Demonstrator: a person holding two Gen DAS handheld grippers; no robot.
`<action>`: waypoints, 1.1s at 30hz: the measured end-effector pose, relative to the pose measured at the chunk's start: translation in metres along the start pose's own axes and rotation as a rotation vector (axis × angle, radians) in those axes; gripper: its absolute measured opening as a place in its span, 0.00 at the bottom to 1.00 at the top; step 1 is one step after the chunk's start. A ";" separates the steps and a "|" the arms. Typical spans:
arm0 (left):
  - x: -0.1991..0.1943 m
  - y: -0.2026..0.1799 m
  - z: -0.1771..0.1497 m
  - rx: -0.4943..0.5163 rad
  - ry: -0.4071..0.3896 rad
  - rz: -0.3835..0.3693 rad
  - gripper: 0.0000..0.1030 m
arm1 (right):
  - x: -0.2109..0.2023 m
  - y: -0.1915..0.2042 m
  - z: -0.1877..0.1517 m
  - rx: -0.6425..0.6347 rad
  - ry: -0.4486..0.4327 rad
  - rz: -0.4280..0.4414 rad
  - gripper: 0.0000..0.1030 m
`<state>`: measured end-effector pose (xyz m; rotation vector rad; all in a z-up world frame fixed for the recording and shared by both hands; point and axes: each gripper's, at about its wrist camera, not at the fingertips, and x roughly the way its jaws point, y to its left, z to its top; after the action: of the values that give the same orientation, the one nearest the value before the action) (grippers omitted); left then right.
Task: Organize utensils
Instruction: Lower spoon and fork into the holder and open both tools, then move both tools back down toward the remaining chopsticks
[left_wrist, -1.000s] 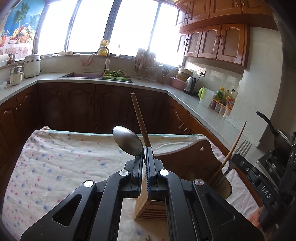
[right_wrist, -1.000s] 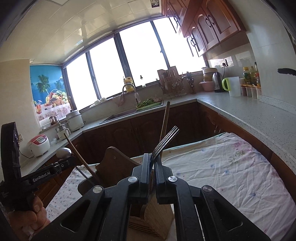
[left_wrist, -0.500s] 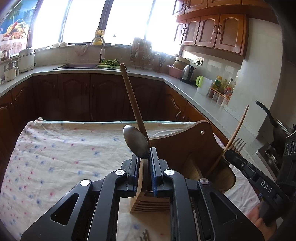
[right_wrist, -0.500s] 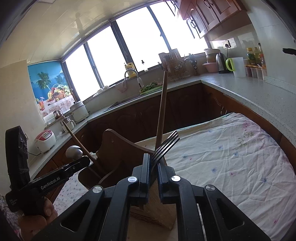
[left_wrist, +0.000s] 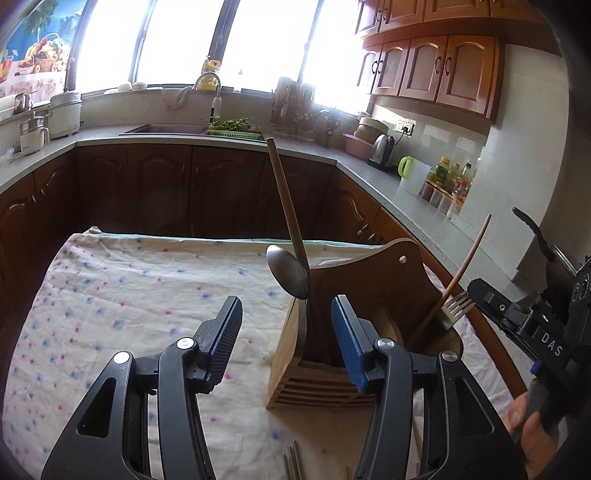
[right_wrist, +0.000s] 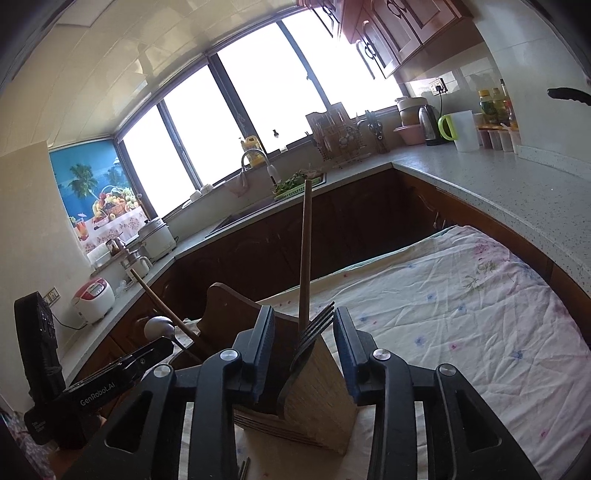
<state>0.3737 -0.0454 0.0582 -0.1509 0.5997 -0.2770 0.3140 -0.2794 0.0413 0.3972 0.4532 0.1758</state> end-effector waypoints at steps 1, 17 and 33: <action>-0.002 0.001 -0.002 -0.004 0.003 0.001 0.51 | -0.002 0.000 0.000 0.004 -0.002 0.000 0.41; -0.044 0.026 -0.043 -0.076 0.037 0.049 0.75 | -0.041 -0.001 -0.016 0.035 -0.005 0.038 0.87; -0.097 0.028 -0.108 -0.122 0.115 0.033 0.76 | -0.108 -0.018 -0.073 0.072 0.083 -0.002 0.92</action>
<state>0.2412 0.0038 0.0158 -0.2441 0.7326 -0.2183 0.1862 -0.2985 0.0161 0.4614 0.5427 0.1746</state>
